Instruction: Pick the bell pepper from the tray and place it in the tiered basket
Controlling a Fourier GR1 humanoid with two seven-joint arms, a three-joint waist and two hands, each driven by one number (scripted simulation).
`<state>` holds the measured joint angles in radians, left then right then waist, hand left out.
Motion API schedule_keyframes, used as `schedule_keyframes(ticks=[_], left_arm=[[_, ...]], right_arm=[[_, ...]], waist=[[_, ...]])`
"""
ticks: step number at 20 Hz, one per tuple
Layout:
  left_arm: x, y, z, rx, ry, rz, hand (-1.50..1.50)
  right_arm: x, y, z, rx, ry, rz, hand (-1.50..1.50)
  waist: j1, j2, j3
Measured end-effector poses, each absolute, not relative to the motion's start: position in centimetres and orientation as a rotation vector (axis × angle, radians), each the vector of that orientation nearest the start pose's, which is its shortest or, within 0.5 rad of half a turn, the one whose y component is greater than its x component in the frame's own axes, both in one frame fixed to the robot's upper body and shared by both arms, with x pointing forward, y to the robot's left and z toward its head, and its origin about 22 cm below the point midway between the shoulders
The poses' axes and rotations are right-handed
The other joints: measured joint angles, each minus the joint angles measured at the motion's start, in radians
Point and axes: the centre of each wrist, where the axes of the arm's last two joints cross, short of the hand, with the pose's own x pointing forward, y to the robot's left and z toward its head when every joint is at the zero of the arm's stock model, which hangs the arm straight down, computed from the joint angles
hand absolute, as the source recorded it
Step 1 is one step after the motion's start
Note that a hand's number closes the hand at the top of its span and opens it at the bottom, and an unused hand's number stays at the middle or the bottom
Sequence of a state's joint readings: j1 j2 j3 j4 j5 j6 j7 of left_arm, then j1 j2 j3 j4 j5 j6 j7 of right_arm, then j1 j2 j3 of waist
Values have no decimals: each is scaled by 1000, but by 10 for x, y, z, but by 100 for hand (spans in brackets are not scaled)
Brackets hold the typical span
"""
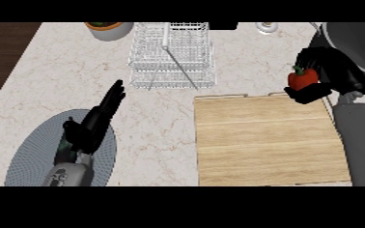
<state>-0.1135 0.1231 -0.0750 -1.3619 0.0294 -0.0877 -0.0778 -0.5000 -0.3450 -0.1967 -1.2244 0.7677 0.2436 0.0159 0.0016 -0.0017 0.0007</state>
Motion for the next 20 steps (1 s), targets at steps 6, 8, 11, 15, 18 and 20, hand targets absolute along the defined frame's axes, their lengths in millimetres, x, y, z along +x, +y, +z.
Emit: schedule_keyframes(ticks=[6,8,11,15,18,20], left_arm=[[263,237,-19,-77,-1531,-234,0],[267,234,-17,-82,-1531,-233,0],[268,236,-21,-78,-1531,-230,0],[271,235,-18,-80,-1530,-233,0],[271,233,-17,-87,-1536,-242,0],[270,230,-19,-86,-1537,-244,0]], right_arm=[[361,-283,163,-716,-1583,770,150],[367,-267,187,-706,-1605,763,150],[370,-240,217,-680,-1627,735,150],[384,-200,252,-649,-1638,704,150],[399,-173,276,-637,-1625,692,150],[406,-151,280,-619,-1615,688,150]], waist=[[-2,-2,-1],[0,-1,-1],[1,-1,-1],[8,1,-2],[17,3,-2],[19,4,-2]])
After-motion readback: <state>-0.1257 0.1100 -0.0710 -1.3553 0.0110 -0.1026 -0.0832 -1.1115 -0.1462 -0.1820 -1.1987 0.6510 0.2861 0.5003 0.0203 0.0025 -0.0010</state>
